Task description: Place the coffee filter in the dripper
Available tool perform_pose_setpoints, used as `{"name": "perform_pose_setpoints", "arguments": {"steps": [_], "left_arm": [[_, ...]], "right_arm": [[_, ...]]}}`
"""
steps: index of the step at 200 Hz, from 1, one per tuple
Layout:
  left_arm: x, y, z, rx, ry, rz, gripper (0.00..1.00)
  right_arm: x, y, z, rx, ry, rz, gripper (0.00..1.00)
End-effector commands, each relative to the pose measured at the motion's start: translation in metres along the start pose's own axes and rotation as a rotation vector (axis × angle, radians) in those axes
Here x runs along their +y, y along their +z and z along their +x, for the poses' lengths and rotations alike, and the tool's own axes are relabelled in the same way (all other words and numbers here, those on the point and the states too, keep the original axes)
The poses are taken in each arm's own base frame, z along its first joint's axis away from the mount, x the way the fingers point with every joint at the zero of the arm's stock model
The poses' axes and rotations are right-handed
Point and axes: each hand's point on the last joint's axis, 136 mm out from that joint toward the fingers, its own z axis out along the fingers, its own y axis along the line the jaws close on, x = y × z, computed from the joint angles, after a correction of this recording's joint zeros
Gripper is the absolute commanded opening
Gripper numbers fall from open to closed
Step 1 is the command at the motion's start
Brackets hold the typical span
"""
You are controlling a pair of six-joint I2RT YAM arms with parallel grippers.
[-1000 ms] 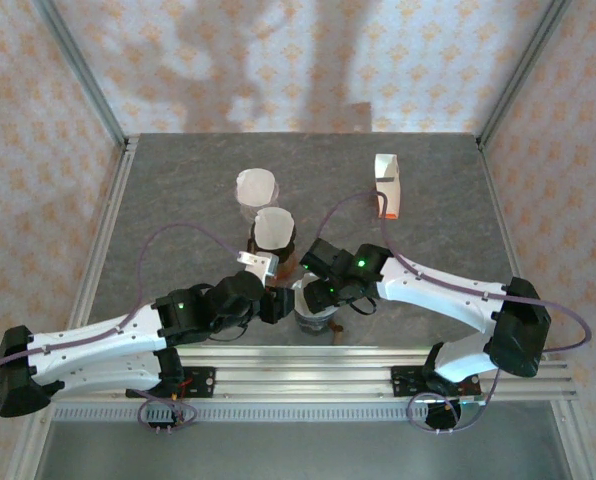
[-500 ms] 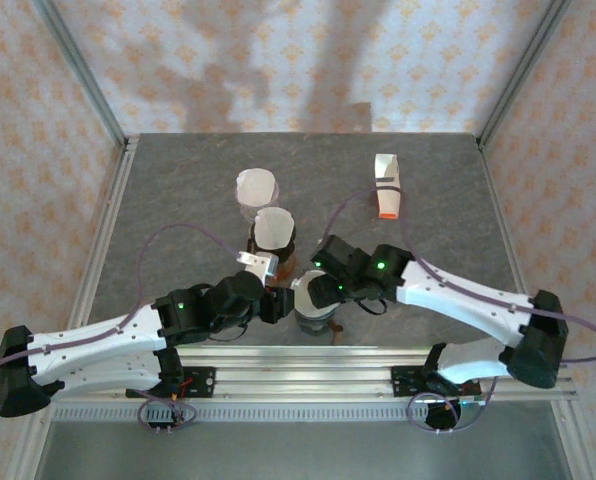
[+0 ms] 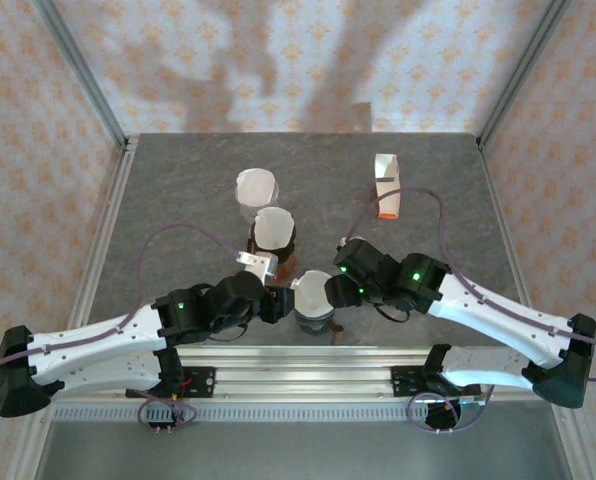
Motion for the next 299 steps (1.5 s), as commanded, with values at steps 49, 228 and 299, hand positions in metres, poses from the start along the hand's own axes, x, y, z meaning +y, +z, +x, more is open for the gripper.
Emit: {"name": "perform_pose_setpoints", "arguments": {"steps": [49, 228, 299], "left_arm": [[0.015, 0.001, 0.008, 0.014, 0.011, -0.057, 0.41], [0.018, 0.001, 0.006, 0.004, -0.001, -0.065, 0.41], [0.013, -0.018, -0.015, -0.080, -0.011, -0.006, 0.62]], "right_arm": [[-0.017, 0.002, 0.002, -0.014, 0.028, 0.063, 0.55], [0.027, 0.006, 0.028, 0.055, -0.064, -0.119, 0.71], [0.026, 0.006, 0.023, 0.042, -0.066, -0.103, 0.71]]}}
